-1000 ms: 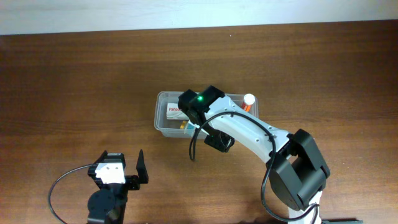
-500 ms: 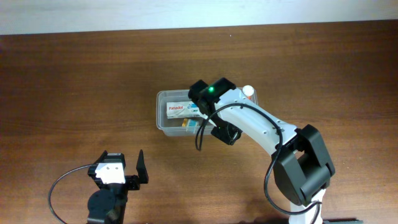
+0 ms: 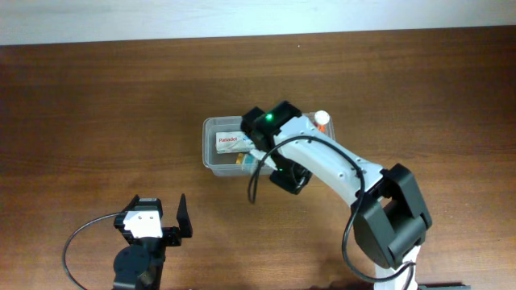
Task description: Pack container
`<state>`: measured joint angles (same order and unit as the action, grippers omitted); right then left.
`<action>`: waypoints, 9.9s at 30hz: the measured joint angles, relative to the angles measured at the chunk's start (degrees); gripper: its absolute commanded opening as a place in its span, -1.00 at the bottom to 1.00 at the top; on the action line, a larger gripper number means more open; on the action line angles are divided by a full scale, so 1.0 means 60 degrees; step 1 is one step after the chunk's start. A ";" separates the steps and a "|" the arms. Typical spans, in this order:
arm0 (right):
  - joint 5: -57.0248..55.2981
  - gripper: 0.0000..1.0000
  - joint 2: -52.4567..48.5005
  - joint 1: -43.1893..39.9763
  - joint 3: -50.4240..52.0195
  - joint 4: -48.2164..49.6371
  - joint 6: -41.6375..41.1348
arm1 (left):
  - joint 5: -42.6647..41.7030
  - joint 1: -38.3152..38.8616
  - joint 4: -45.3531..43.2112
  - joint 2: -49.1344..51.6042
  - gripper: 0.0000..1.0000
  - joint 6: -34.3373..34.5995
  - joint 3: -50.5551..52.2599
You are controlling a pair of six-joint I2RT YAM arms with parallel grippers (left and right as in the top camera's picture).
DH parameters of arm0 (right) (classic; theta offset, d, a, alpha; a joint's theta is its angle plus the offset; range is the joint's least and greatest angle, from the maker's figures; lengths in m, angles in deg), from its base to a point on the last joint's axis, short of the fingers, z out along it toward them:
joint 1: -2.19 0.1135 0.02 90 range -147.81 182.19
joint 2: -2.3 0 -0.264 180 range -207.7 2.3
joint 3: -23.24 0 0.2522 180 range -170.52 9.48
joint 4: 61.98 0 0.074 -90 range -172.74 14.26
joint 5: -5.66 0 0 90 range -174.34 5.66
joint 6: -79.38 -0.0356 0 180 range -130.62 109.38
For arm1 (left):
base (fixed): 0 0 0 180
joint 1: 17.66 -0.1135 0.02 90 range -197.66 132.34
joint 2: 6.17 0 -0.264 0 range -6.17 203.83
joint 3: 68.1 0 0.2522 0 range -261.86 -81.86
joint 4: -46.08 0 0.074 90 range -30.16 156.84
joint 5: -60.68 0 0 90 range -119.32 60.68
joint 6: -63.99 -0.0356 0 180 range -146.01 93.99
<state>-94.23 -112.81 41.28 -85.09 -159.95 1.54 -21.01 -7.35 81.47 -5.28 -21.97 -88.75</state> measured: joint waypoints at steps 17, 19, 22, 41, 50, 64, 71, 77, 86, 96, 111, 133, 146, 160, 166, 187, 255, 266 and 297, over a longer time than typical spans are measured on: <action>0.2681 -0.92 0.1749 0.0750 -0.3344 0.0106 -0.0565 | 0.0000 0.0000 0.0000 0.0000 0.99 -0.0004 0.0004; 0.2896 -0.87 0.2976 0.0750 -0.3778 0.0113 -0.0565 | 0.0000 0.0000 0.0000 0.0000 0.99 0.0000 0.0004; 0.3064 0.97 0.4983 0.0750 -0.4084 0.0138 -0.0645 | 0.0000 0.0000 0.0000 0.0000 0.99 -0.0004 0.0007; 0.2969 0.97 1.4302 0.0750 -0.4444 -0.0146 -0.1056 | 0.0000 0.0000 -0.0004 0.0000 0.99 -0.0004 0.0011; 0.2907 0.97 1.5431 0.0750 -0.4350 -0.0648 -0.0958 | 0.0000 0.0000 -0.0004 0.0000 0.99 -0.0004 0.0011; 0.2881 0.97 1.7471 0.0750 -0.4339 -0.0841 -0.0459 | 0.0000 0.0000 -0.0004 0.0000 0.99 -0.0004 0.0011; 0.2736 0.96 1.8032 0.0750 -0.4335 -0.1257 -0.0251 | 0.0000 0.0000 -0.0004 0.0000 0.99 -0.0004 0.0011; 0.2554 0.97 1.8447 0.0750 -0.4339 -0.1479 -0.0160 | 0.0000 0.0000 -0.0004 0.0000 0.99 -0.0004 0.0011; 0.2120 0.97 1.8549 0.0750 -0.4320 -0.2124 -0.0131 | 0.0000 0.0000 -0.0004 0.0000 0.99 -0.0004 0.0011; 0.2164 0.97 1.8604 0.0750 -0.4109 -0.1676 -0.0098 | 0.0000 0.0000 -0.0004 0.0000 1.00 -0.0004 0.0011; 0.3661 0.97 1.8775 0.0750 0.2543 0.4138 0.0353 | 0.0000 0.0000 -0.0004 -0.0004 0.99 -0.0004 0.0018; 0.4728 0.97 1.8633 0.0750 1.2280 1.3420 -0.1188 | 0.0000 0.0000 -0.0007 -0.0007 0.99 -0.0004 0.0025; 0.4044 0.97 1.8699 0.0750 1.2316 1.3817 -0.0907 | 0.0000 0.0000 -0.0007 -0.0007 0.99 -0.0004 0.0025; 0.3982 0.97 1.9023 -0.0182 1.4356 1.6134 -0.1009 | 0.0000 0.0000 -0.0007 -0.0007 0.99 -0.0004 0.0025; 0.3985 0.97 1.9034 -0.1494 1.5650 1.7139 -0.1537 | 0.0000 0.0000 -0.0007 -0.0007 0.99 -0.0004 0.0025; 0.3792 0.97 1.9052 -0.5767 1.5664 1.3533 -0.1814 | 0.0000 0.0000 -0.0011 -0.0007 0.99 -0.0004 0.0025; 0.3625 0.97 1.9052 -0.6867 1.5664 1.3529 -0.1818 | -0.0036 -0.2240 -0.0011 -0.0007 0.99 -0.0029 0.0025; 0.3625 0.97 1.9052 -0.6867 1.5664 1.3529 -0.1818 | -0.0033 -0.2240 -0.0011 -0.0007 1.00 -0.0029 0.0025; 0.3625 0.97 1.9052 -0.6867 1.5664 1.3526 -0.1814 | -0.0036 -0.2240 -0.0007 -0.0007 0.99 -0.0029 0.0025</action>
<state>-72.49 1.50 0.08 8.90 -78.79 -9.34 -21.22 -20.79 81.43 -5.33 -22.15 -88.60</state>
